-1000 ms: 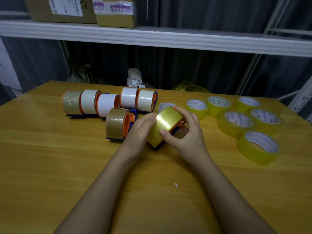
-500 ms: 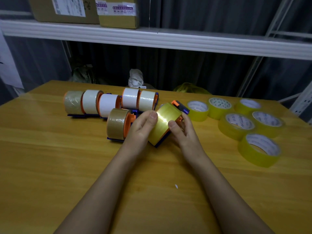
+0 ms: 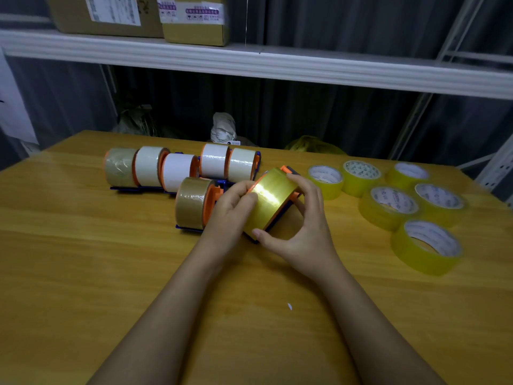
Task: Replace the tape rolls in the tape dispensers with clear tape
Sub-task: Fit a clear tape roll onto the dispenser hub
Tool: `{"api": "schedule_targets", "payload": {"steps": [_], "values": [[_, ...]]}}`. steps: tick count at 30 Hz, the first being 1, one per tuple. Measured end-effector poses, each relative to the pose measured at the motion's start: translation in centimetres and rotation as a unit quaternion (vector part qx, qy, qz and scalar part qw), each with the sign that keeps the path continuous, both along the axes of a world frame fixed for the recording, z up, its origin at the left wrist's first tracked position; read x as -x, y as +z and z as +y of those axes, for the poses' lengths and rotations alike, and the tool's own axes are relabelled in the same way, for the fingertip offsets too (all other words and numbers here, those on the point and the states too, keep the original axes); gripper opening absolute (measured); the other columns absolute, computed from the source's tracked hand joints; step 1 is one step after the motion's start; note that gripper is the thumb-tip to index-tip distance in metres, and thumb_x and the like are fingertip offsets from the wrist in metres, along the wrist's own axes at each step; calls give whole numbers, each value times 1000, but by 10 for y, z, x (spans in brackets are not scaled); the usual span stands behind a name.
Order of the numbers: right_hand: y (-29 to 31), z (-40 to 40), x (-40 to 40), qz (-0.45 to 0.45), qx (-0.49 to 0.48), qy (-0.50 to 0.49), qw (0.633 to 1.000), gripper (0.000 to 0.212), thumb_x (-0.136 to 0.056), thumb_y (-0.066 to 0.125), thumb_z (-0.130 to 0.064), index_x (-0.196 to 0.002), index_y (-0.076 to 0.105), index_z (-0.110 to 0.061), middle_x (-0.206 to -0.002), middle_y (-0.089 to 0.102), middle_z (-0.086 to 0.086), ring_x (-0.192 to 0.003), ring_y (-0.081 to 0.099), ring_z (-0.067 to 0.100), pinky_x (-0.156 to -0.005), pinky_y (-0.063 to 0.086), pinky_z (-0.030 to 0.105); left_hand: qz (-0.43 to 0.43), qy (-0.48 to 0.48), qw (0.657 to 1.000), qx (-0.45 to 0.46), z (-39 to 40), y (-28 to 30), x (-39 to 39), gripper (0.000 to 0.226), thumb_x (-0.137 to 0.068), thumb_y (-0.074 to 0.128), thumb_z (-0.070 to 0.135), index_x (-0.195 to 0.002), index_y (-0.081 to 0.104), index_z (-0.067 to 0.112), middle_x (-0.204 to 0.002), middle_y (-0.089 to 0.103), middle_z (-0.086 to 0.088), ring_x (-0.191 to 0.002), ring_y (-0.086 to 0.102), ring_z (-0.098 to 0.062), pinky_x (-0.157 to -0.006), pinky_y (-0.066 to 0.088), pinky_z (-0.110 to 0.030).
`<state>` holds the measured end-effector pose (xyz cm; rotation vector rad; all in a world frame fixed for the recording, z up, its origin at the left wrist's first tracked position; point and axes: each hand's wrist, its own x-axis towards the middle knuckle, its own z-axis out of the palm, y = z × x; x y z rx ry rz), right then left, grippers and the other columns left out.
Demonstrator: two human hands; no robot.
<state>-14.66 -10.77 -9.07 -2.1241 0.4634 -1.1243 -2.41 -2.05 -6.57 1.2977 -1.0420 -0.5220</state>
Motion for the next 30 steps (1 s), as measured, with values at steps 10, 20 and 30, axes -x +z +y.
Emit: {"api": "schedule_targets", "payload": {"steps": [10,20,30], "values": [[3,1,1,1,-41,17,999,90,-60,80,-50,-138,37,-32,-139,37,-14,-131,38,7,-104,44,39,-11,-34,999,16,6,3,1,37,-76,40,24,-108,58,26,-96,61,7,-82,56,7,-67,44,-8],[3,0,-2,-64,-185,74,978,72,-67,71,-47,-132,44,-34,-124,52,-20,-115,56,5,-87,51,24,-14,-73,997,27,7,3,3,35,-78,44,24,-110,58,19,-90,62,7,-79,58,1,-65,45,-11],[-1,2,1,-7,-47,9,999,89,-63,74,-51,-140,35,-29,-139,37,-10,-131,39,8,-103,46,39,-12,-49,999,19,5,3,2,29,-72,48,38,-93,58,19,-78,56,9,-70,53,2,-61,42,-9]]}}
